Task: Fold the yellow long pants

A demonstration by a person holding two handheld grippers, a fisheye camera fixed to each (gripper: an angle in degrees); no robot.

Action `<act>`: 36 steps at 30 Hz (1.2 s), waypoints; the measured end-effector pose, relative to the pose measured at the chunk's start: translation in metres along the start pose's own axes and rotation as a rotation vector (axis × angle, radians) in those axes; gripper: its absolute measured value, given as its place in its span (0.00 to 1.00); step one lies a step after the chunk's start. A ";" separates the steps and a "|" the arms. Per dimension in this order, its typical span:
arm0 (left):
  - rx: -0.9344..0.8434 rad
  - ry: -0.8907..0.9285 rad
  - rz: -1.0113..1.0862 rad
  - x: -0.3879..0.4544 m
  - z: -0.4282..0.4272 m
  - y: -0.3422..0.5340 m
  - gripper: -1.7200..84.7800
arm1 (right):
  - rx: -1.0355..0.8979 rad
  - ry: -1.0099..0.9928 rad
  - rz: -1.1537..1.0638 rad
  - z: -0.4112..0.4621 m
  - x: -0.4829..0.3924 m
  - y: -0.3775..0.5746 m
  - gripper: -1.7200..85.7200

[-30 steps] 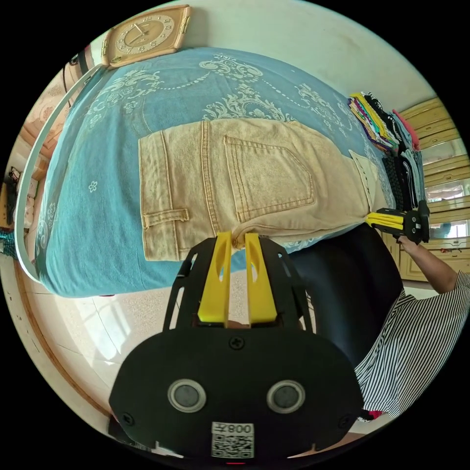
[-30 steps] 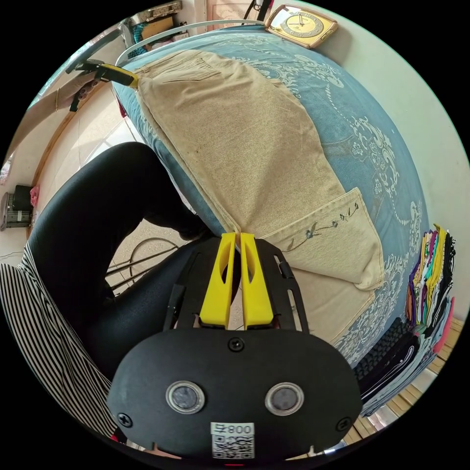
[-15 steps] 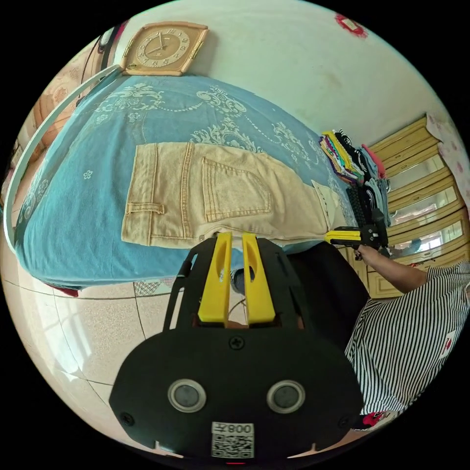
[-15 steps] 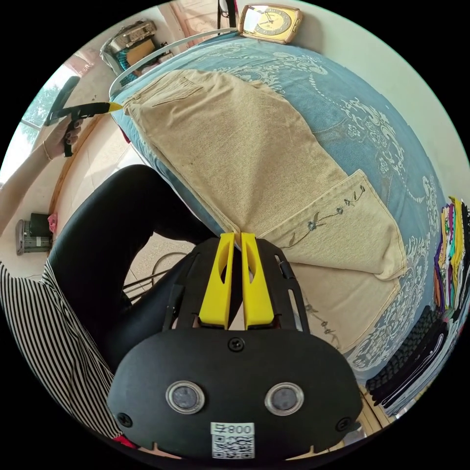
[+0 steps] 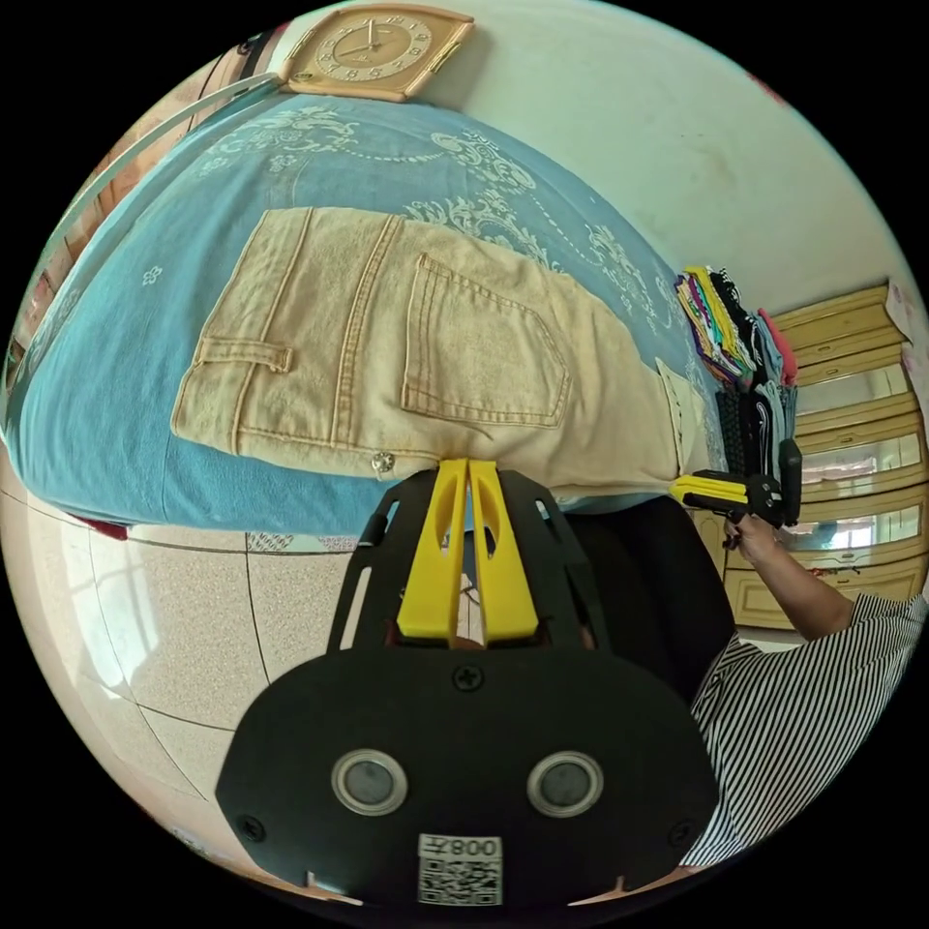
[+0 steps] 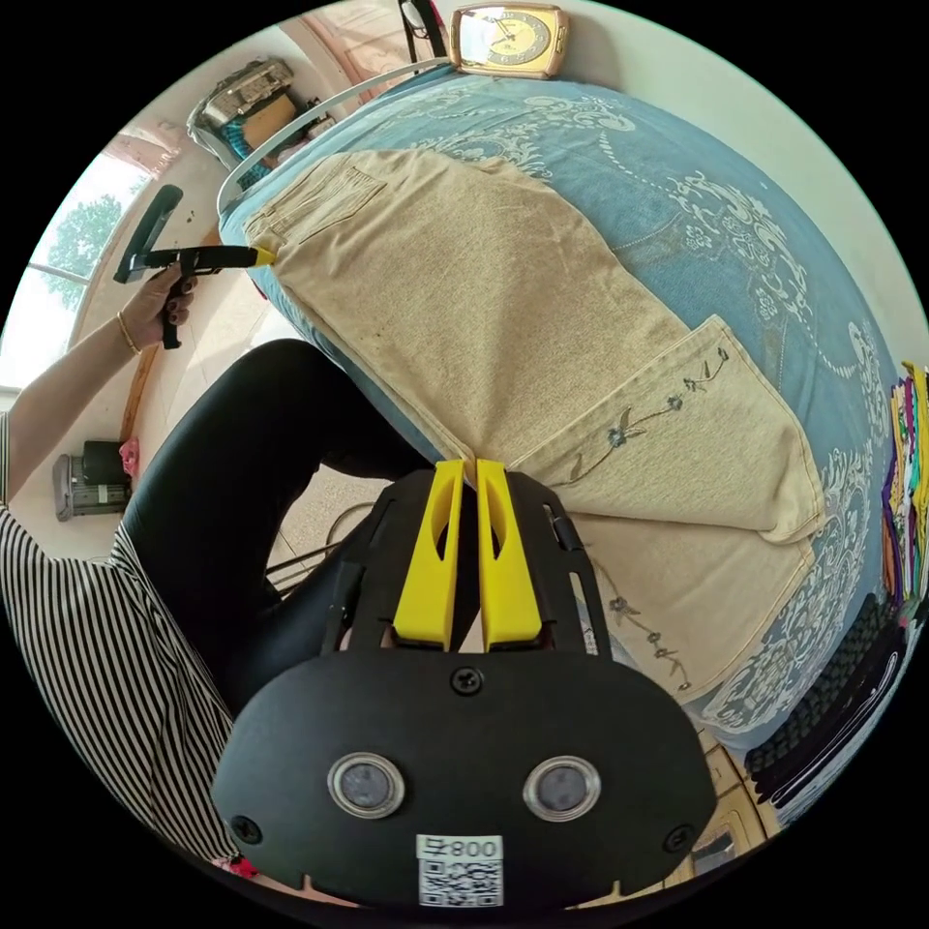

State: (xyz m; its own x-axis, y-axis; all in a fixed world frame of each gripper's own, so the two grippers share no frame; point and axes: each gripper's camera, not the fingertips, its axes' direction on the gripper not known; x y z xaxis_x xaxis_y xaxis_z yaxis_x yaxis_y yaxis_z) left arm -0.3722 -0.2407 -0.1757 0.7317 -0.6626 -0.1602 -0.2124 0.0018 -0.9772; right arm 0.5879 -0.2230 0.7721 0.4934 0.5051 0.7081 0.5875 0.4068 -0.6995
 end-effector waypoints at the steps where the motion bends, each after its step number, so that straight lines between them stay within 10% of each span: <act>1: 0.008 -0.004 0.006 0.000 0.001 0.002 0.02 | 0.003 -0.018 0.021 -0.007 0.006 0.002 0.05; 22: 0.047 0.085 0.254 0.016 0.172 0.052 0.03 | 0.291 -0.671 0.575 -0.089 0.111 0.095 0.07; 36: -0.172 0.242 0.450 0.077 0.429 -0.016 0.10 | 0.281 -0.139 0.547 -0.216 0.148 0.021 0.12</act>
State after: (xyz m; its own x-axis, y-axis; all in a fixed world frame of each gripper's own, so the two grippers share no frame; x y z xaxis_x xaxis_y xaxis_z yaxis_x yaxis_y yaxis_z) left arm -0.0345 0.0299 -0.2320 0.3783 -0.7784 -0.5010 -0.5883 0.2156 -0.7793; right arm 0.8116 -0.3043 0.8826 0.5755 0.7834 0.2347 0.0737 0.2362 -0.9689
